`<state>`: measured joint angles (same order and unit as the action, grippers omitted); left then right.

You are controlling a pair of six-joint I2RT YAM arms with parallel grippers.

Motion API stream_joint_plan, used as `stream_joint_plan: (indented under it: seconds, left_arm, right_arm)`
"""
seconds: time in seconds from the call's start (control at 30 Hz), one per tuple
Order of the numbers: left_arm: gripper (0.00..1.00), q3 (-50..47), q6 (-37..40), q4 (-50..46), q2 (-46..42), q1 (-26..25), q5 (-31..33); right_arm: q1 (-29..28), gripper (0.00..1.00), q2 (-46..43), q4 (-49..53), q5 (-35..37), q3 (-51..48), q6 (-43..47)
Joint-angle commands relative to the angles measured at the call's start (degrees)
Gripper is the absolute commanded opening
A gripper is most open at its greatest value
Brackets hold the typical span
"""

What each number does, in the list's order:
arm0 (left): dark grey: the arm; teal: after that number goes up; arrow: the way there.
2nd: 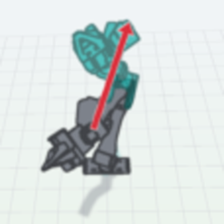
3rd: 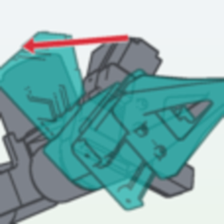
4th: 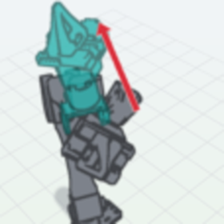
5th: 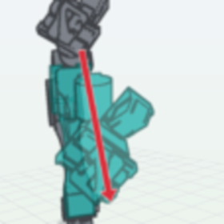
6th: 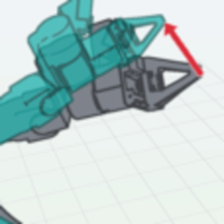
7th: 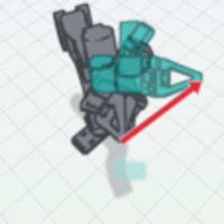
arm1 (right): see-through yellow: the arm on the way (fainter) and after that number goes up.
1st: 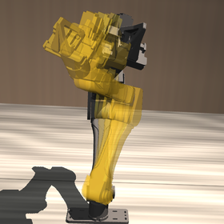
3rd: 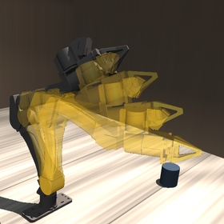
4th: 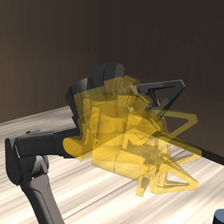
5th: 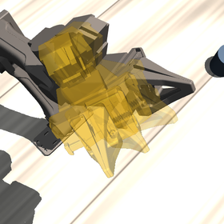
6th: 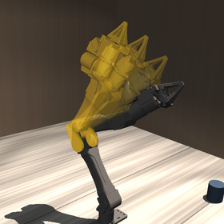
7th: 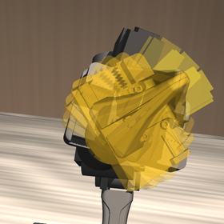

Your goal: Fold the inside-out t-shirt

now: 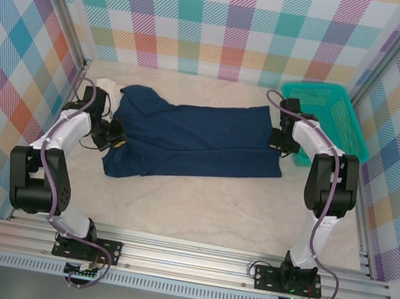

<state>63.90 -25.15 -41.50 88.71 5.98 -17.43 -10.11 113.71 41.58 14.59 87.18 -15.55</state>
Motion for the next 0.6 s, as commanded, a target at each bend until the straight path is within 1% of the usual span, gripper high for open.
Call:
stream_joint_plan:
  seconds: [0.0, 0.37, 0.47, 0.57]
  left_arm:
    - [0.0, -1.1, 1.3, -0.2, -0.1, 1.1, 1.4]
    - [0.0, 0.2, 1.0, 0.7, 3.8, 1.0, 1.2]
    - [0.0, 1.1, 0.5, 1.0, 5.7, 1.1, 0.8]
    - [0.01, 2.5, 0.3, 0.8, 8.1, 1.0, 0.4]
  right_arm:
    - [-0.6, 0.03, 1.3, 0.1, 0.9, 1.5, 0.6]
    - [-2.0, 0.05, 4.5, -0.3, 1.3, 4.5, 0.9]
    - [-2.1, 0.09, 5.8, 0.0, 2.1, 5.8, 1.1]
    - [-2.4, 0.18, 6.6, 0.3, 2.8, 7.4, 1.4]
